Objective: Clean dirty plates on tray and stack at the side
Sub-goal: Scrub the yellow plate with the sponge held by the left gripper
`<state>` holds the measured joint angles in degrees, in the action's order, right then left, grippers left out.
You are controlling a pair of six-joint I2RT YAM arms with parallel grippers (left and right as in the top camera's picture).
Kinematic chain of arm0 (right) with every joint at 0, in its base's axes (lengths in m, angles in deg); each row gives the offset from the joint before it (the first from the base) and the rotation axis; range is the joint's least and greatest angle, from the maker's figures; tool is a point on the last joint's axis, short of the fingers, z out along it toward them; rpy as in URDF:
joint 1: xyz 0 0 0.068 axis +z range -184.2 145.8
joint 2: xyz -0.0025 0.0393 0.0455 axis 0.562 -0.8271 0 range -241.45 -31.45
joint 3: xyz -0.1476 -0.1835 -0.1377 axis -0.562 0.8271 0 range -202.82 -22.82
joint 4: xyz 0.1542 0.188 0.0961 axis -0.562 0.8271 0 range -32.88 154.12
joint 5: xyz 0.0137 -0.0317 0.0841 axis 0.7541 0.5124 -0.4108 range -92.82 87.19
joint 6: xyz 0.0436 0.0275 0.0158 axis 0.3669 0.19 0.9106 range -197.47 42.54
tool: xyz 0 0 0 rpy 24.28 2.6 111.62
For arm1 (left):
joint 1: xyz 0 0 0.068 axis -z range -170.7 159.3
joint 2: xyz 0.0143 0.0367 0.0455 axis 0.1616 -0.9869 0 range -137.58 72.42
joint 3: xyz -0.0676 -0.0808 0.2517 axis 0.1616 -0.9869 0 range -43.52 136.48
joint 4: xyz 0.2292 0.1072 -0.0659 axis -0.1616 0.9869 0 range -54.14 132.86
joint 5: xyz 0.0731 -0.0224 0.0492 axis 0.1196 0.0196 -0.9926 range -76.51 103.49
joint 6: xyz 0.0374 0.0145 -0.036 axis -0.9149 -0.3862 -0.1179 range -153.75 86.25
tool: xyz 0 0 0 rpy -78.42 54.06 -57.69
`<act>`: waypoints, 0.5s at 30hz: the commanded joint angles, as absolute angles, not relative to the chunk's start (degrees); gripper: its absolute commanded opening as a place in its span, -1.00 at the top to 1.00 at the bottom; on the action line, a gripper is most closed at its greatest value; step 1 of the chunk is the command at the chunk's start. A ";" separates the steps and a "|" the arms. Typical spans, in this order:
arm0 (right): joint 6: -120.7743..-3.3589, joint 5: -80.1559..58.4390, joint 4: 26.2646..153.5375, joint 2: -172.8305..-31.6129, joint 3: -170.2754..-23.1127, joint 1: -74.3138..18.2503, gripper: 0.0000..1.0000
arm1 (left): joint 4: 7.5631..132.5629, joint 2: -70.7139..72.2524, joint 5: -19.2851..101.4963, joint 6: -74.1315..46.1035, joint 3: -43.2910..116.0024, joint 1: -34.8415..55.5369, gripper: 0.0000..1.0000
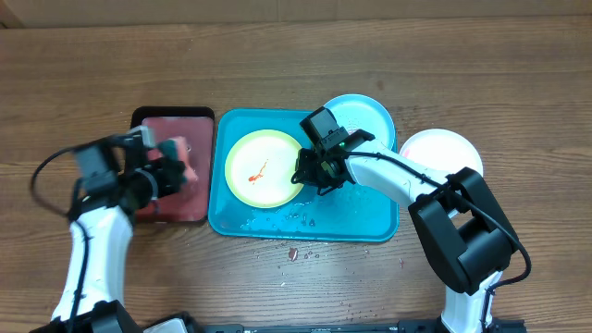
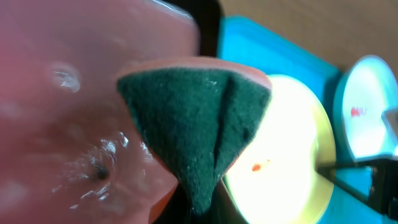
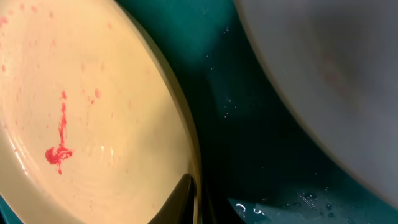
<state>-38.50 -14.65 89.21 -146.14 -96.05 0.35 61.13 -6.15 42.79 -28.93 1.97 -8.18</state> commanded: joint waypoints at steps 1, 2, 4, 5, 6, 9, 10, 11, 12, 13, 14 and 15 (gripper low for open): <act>-38.92 -15.31 88.73 -144.59 -96.29 0.68 0.85 | 64.30 -7.11 31.88 -27.29 8.55 1.99 0.92; -38.92 -15.31 88.75 -144.59 -96.29 0.68 0.85 | 66.47 -8.77 29.30 -26.81 11.81 7.30 0.92; -38.94 -15.31 88.88 -144.59 -96.29 0.68 0.85 | 68.02 -11.22 28.04 -26.48 14.78 11.93 0.92; -38.92 -15.31 88.93 -144.59 -96.29 0.68 0.85 | 68.70 -13.21 27.86 -26.42 16.51 14.56 0.92; -38.94 -15.31 88.95 -144.59 -96.29 0.68 0.85 | 69.00 -14.87 27.90 -26.42 17.69 16.28 0.92; -38.94 -15.31 88.97 -144.59 -96.29 0.68 0.85 | 69.35 -20.20 27.93 -26.48 20.36 20.72 0.92; -38.94 -15.31 88.97 -144.59 -96.29 0.68 0.85 | 69.35 -22.13 27.95 -26.48 20.95 22.03 0.92; -38.94 -15.31 88.99 -144.59 -96.29 0.68 0.85 | 69.31 -23.72 28.14 -26.48 21.32 23.08 0.92; -38.94 -15.31 89.02 -144.59 -96.29 0.68 0.85 | 69.29 -25.80 28.17 -26.53 21.62 24.33 0.92; -38.94 -15.31 89.04 -144.59 -96.29 0.68 0.85 | 69.29 -27.13 28.17 -27.03 21.69 25.11 0.92; -38.94 -15.31 89.06 -144.59 -96.29 0.68 0.85 | 69.33 -28.44 28.12 -27.58 21.69 25.86 0.92; -38.94 -15.31 89.06 -144.59 -96.29 0.68 0.85 | 69.51 -29.69 27.84 -27.86 21.69 26.49 0.92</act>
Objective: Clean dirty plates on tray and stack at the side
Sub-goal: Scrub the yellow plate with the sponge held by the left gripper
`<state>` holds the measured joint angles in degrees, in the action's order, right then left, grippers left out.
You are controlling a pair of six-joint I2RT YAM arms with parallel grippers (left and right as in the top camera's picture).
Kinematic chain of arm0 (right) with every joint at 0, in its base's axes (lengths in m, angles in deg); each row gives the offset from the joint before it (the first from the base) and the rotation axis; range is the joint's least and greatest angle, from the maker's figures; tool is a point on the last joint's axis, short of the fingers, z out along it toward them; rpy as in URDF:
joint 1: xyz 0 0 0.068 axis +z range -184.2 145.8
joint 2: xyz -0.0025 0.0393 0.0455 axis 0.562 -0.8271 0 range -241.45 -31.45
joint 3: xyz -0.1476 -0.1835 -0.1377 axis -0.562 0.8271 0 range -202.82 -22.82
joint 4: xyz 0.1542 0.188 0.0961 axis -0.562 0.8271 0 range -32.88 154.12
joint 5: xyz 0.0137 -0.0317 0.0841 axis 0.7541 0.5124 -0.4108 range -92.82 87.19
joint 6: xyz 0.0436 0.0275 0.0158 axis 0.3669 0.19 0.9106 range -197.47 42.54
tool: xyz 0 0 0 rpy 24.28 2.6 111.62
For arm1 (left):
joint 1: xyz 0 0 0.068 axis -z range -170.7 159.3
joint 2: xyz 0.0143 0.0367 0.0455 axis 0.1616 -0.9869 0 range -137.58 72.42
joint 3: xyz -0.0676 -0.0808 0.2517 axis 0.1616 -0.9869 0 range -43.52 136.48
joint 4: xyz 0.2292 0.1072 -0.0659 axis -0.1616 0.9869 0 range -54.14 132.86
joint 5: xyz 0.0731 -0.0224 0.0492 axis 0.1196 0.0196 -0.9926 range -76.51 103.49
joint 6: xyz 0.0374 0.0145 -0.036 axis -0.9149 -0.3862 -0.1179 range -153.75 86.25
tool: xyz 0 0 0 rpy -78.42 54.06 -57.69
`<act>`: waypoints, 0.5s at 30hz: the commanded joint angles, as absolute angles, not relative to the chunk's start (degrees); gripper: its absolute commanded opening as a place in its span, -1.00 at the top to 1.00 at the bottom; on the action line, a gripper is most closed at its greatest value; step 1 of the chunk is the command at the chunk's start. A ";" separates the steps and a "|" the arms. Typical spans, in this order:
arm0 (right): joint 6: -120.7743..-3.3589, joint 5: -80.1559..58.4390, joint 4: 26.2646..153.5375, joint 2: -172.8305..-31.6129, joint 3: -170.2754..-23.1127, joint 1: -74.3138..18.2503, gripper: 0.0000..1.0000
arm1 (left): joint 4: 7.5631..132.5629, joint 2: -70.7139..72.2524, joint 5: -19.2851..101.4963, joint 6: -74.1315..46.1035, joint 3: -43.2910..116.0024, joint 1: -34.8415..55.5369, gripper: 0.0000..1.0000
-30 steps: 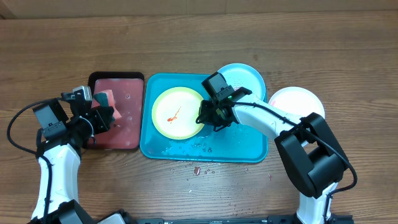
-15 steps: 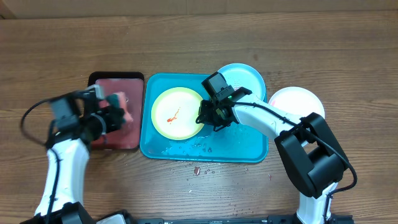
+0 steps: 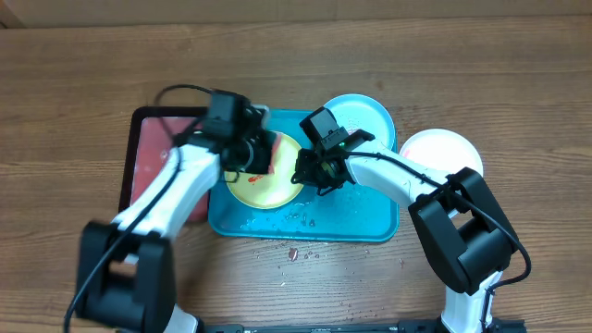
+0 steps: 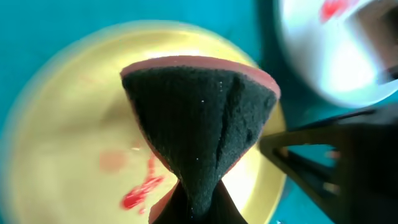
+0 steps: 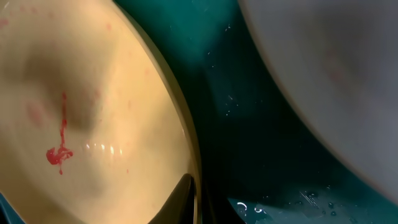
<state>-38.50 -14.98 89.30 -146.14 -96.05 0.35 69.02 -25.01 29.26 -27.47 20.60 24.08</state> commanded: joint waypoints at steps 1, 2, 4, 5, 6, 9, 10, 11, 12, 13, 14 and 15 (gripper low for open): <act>-38.94 -15.31 89.06 -144.59 -96.29 0.68 0.85 | 69.53 -31.04 27.58 -27.99 21.69 27.06 0.92; -38.92 -15.31 89.13 -144.59 -96.29 0.68 0.85 | 69.53 -32.11 26.94 -27.95 21.69 27.39 0.92; -38.92 -15.35 89.17 -144.59 -96.29 0.68 0.85 | 69.64 -34.26 24.12 -27.71 21.69 27.60 0.92; -38.92 -15.37 89.17 -144.59 -96.29 0.68 0.85 | 69.79 -35.02 22.44 -27.23 21.69 27.54 0.92; -38.92 -15.42 89.17 -144.59 -96.29 0.68 0.85 | 70.07 -35.50 21.08 -26.79 21.69 27.32 0.92; -38.94 -15.52 89.19 -144.59 -96.29 0.68 0.85 | 72.35 -35.83 16.19 -25.24 21.69 26.23 0.92; -38.92 -15.52 89.19 -144.59 -96.29 0.68 0.85 | 73.53 -35.79 14.31 -24.21 21.82 25.61 0.92; -38.92 -15.52 89.19 -144.59 -96.29 0.68 0.85 | 74.71 -35.79 12.69 -23.36 22.08 24.96 0.92; -38.94 -15.52 89.21 -144.59 -96.29 0.68 0.85 | 75.76 -35.79 11.31 -22.79 22.32 24.15 0.92; -38.94 -15.52 89.28 -144.59 -96.29 0.68 0.85 | 76.35 -35.79 10.75 -22.46 22.52 23.39 0.92; -38.94 -15.52 89.37 -144.59 -96.29 0.68 0.85 | 77.29 -35.79 10.48 -21.83 23.07 22.38 0.92; -38.94 -15.55 89.39 -144.59 -96.29 0.68 0.85 | 77.92 -35.79 10.53 -21.65 23.63 21.61 0.92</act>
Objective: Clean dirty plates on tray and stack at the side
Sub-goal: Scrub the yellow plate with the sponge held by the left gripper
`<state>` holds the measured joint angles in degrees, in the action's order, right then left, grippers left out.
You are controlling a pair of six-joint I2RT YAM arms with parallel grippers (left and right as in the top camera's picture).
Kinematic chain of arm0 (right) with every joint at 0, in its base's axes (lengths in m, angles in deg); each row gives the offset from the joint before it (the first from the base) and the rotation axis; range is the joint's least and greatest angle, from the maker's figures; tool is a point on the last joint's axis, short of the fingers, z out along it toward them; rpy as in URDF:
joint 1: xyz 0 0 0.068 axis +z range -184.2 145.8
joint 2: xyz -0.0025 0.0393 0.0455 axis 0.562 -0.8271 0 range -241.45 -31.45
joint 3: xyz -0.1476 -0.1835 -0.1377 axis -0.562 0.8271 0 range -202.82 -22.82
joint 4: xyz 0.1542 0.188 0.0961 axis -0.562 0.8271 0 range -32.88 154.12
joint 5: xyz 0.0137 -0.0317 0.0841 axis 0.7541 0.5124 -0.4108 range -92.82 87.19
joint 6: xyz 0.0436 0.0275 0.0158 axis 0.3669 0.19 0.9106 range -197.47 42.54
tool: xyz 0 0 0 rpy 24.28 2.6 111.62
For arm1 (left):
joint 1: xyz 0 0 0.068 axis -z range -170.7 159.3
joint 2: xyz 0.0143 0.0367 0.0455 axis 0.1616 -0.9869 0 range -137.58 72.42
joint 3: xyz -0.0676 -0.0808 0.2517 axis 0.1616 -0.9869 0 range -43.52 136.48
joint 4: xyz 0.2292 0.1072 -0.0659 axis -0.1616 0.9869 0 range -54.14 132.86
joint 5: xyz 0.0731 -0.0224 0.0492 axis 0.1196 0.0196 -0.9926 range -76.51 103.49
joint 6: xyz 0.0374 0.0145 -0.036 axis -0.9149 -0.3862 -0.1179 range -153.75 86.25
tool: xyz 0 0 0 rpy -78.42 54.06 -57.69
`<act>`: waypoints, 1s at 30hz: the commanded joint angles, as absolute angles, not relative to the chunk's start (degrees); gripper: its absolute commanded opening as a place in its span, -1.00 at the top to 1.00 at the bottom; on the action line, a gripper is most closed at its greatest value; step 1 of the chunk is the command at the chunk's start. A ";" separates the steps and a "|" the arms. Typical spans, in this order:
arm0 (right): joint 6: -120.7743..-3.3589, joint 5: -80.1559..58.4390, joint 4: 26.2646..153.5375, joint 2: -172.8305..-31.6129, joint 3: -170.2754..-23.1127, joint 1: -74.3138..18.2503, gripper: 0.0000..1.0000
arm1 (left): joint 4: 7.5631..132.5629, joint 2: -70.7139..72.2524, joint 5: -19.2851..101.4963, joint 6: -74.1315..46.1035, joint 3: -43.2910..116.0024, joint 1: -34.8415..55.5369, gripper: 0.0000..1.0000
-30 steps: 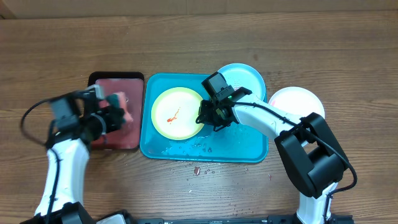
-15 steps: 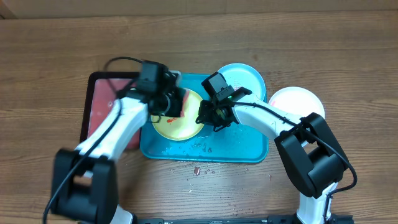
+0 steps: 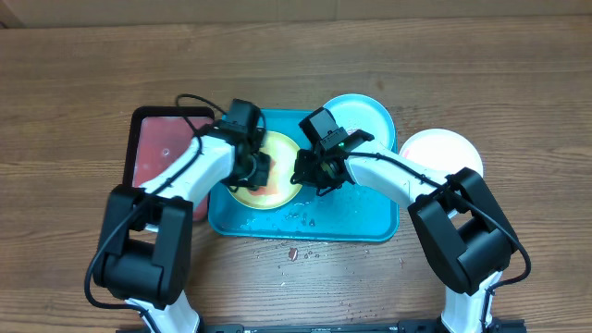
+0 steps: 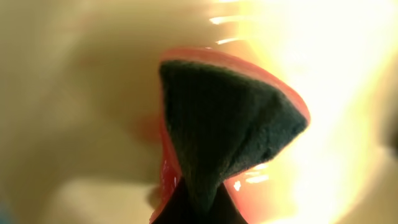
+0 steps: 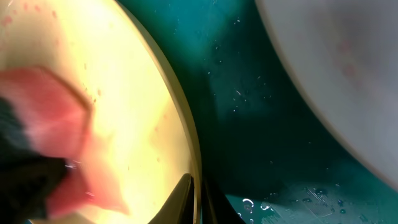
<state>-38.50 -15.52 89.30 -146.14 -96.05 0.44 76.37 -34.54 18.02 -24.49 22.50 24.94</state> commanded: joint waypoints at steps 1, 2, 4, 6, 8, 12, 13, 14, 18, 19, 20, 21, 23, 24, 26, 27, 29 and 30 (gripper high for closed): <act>-38.94 -15.57 89.39 -144.59 -96.29 0.68 0.85 | 78.71 -35.79 11.10 -21.70 24.44 20.74 0.92; -38.94 -15.70 89.37 -144.59 -96.29 0.68 0.85 | 79.56 -35.79 12.36 -21.94 25.54 20.00 0.92; -38.92 -15.74 89.39 -144.59 -96.29 0.68 0.85 | 81.90 -35.79 17.26 -24.23 28.62 19.30 0.92; -38.92 -15.74 89.39 -144.59 -96.29 0.68 0.85 | 84.08 -35.66 22.83 -27.05 32.05 19.41 0.92; -38.92 -15.74 89.41 -144.59 -96.29 0.68 0.85 | 85.40 -35.46 27.77 -27.99 35.31 20.26 0.92; -38.92 -15.74 89.41 -144.59 -96.29 0.68 0.85 | 84.00 -35.48 31.47 -28.19 36.79 22.64 0.92; -38.92 -15.74 89.41 -144.59 -96.29 0.68 0.85 | 83.56 -35.52 31.10 -28.19 36.66 23.32 0.92; -38.94 -15.74 89.41 -144.59 -96.29 0.68 0.85 | 82.88 -35.76 30.20 -28.10 36.27 24.26 0.92; -38.94 -15.74 89.45 -144.59 -96.29 0.68 0.85 | 81.26 -37.01 25.00 -25.13 34.04 26.73 0.92; -38.94 -15.74 89.56 -144.59 -96.29 0.68 0.85 | 81.29 -37.45 23.64 -24.19 33.43 27.01 0.92; -38.94 -15.72 89.61 -144.59 -96.29 0.68 0.85 | 81.42 -37.84 22.68 -23.38 32.77 27.08 0.92; -38.94 -15.74 89.65 -144.59 -96.29 0.68 0.85 | 81.48 -38.19 21.89 -22.75 32.05 27.06 0.92; -38.94 -15.74 89.78 -144.59 -96.29 0.68 0.85 | 81.70 -38.61 20.73 -22.05 30.94 26.60 0.92; -38.94 -15.74 89.87 -144.59 -96.29 0.68 0.85 | 81.99 -38.78 19.82 -21.43 30.52 26.23 0.92; -38.92 -15.74 90.02 -144.59 -96.29 0.68 0.85 | 83.14 -38.82 17.67 -21.02 30.43 25.33 0.92; -38.94 -15.74 90.02 -144.59 -96.29 0.68 0.85 | 83.56 -38.78 16.54 -20.58 30.45 24.92 0.92; -38.92 -15.74 90.02 -144.59 -96.29 0.68 0.85 | 84.65 -38.32 13.85 -19.80 30.45 23.41 0.92; -38.92 -15.74 90.02 -144.59 -96.29 0.68 0.85 | 85.24 -38.13 13.13 -19.58 30.45 22.66 0.92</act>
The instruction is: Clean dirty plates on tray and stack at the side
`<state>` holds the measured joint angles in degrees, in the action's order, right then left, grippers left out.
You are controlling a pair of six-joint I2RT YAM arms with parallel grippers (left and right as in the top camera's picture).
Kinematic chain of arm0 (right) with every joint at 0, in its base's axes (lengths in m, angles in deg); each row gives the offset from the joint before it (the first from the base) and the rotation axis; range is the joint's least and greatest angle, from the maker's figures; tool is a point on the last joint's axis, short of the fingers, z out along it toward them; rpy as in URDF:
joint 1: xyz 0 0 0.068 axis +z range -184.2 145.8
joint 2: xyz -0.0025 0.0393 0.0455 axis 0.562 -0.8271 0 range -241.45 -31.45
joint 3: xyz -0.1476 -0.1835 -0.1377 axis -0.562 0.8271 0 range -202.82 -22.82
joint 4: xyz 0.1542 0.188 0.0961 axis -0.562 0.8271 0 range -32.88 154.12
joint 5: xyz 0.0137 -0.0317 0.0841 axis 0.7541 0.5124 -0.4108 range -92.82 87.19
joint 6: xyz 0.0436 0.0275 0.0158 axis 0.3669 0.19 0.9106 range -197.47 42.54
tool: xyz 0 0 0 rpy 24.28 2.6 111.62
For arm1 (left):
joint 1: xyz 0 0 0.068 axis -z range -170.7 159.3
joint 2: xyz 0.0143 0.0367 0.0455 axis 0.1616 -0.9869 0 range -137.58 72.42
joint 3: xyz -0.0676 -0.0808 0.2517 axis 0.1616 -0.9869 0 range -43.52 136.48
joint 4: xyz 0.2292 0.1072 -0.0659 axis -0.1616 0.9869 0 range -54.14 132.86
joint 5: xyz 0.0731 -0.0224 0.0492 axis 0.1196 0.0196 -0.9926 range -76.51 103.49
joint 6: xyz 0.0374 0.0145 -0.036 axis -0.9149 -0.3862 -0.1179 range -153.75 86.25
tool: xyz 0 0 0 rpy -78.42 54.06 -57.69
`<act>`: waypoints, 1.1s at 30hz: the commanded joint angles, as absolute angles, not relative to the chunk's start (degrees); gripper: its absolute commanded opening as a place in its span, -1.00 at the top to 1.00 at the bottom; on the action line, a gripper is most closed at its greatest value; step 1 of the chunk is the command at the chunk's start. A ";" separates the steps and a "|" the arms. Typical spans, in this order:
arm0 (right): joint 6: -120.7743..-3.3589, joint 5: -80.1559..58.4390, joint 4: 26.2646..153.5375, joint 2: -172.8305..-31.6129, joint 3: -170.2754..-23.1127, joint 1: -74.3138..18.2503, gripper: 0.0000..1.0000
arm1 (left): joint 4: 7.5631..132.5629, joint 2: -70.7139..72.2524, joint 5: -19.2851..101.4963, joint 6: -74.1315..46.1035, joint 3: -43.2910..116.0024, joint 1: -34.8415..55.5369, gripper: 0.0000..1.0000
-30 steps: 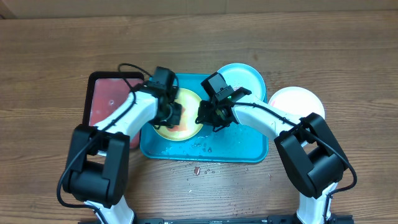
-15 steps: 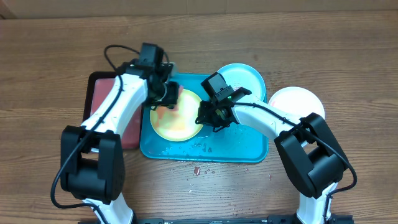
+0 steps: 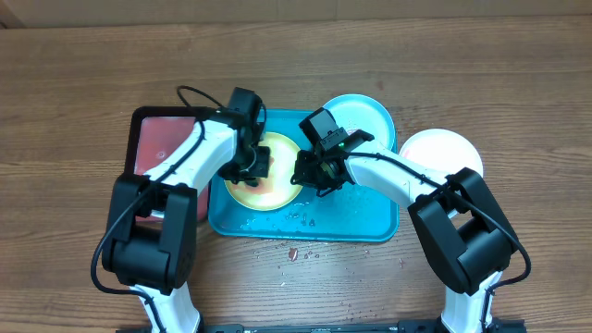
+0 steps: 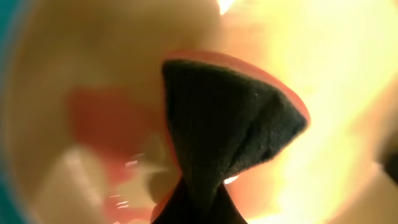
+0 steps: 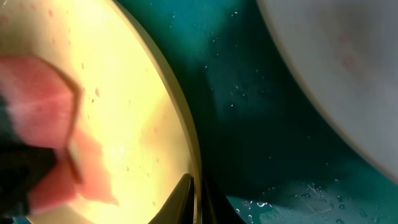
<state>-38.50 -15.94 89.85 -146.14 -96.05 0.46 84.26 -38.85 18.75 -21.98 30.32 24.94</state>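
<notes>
A yellow plate (image 3: 274, 185) lies in the teal tray (image 3: 361, 222). My left gripper (image 3: 255, 165) is shut on a pink sponge with a dark green scrub face (image 4: 224, 124), pressed onto the plate's left part; wet red smears (image 4: 106, 118) show beside it. The sponge (image 5: 37, 118) also shows in the right wrist view. My right gripper (image 5: 198, 190) is shut on the yellow plate's right rim (image 5: 189, 143). A light blue plate (image 3: 368, 116) leans on the tray's far right corner.
A dark tray with reddish water (image 3: 153, 148) sits left of the teal tray. A white plate (image 3: 446, 153) lies on the table at the right. Water drops and crumbs (image 3: 296, 252) lie by the tray's front edge.
My left gripper with the sponge has shifted slightly toward the plate's left side, and the red stain is now smeared wet. The right gripper has stayed on the rim.
The left gripper held the sponge over the reddish water tray while the right gripper pinched the yellow plate's rim. Then the sponge hung above the plate's red stain. Then it pressed on the plate, and now it sits further left amid smears.
</notes>
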 commanded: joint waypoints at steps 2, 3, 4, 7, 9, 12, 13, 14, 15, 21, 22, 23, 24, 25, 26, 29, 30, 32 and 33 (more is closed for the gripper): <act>-38.92 -15.74 90.02 -144.59 -96.29 0.68 0.85 | 86.40 -37.40 12.98 -19.34 30.48 20.24 0.92; -38.94 -15.74 90.00 -144.59 -96.29 0.68 0.85 | 86.62 -36.86 13.33 -19.36 30.50 19.32 0.92; -38.94 -15.72 89.98 -144.59 -96.29 0.68 0.85 | 86.64 -36.25 13.83 -19.47 30.50 18.58 0.92; -39.01 -15.70 89.74 -144.59 -96.33 0.68 0.85 | 86.29 -32.88 18.09 -22.72 30.50 16.70 0.92; -40.62 -15.70 89.19 -144.59 -96.46 0.68 0.92 | 86.25 -29.99 21.00 -25.92 30.50 16.09 0.92; -43.07 -15.20 88.56 -144.59 -96.99 0.68 0.92 | 86.38 -24.92 22.53 -28.73 30.50 15.91 0.92; -43.75 -14.59 88.60 -144.57 -97.27 0.68 0.92 | 86.38 -23.46 22.20 -29.08 30.50 15.89 0.92; -45.11 -14.02 88.86 -144.37 -97.67 0.68 0.92 | 86.40 -21.84 21.57 -29.06 30.50 15.67 0.92; -46.55 -13.38 89.19 -144.11 -98.06 0.68 0.92 | 86.51 -20.51 20.58 -29.04 30.50 15.30 0.92; -52.41 -3.09 93.54 -138.67 -100.36 1.27 0.92 | 88.78 -18.39 16.06 -29.65 30.41 8.70 0.92; -52.62 -0.75 94.11 -137.47 -100.66 1.46 0.92 | 88.78 -18.93 16.04 -30.11 30.39 7.41 0.92; -53.80 1.00 94.35 -136.33 -100.86 1.75 0.92 | 88.70 -19.52 16.04 -30.37 30.37 6.23 0.92; -55.16 2.49 94.39 -135.37 -100.99 2.05 0.92 | 88.46 -20.22 16.04 -30.61 30.37 5.24 0.92; -56.54 4.34 94.44 -134.21 -101.08 2.54 0.92 | 88.11 -21.01 16.01 -30.61 30.35 4.37 0.92; -57.43 6.27 94.55 -133.27 -101.10 3.06 0.92 | 87.78 -21.78 16.04 -30.61 30.35 3.69 0.92; -62.55 18.29 95.11 -130.19 -101.12 6.67 0.92 | 86.51 -25.64 15.97 -31.99 30.35 2.45 0.92; -63.62 21.48 95.14 -129.86 -101.12 7.72 0.92 | 86.18 -26.72 15.99 -32.56 30.35 2.47 0.92; -65.78 28.80 95.09 -129.75 -101.12 10.10 0.92 | 85.46 -28.81 15.82 -32.54 30.35 2.47 0.91; -66.77 32.84 95.00 -129.75 -101.12 11.45 0.92 | 85.11 -29.99 15.82 -32.52 30.35 2.47 0.92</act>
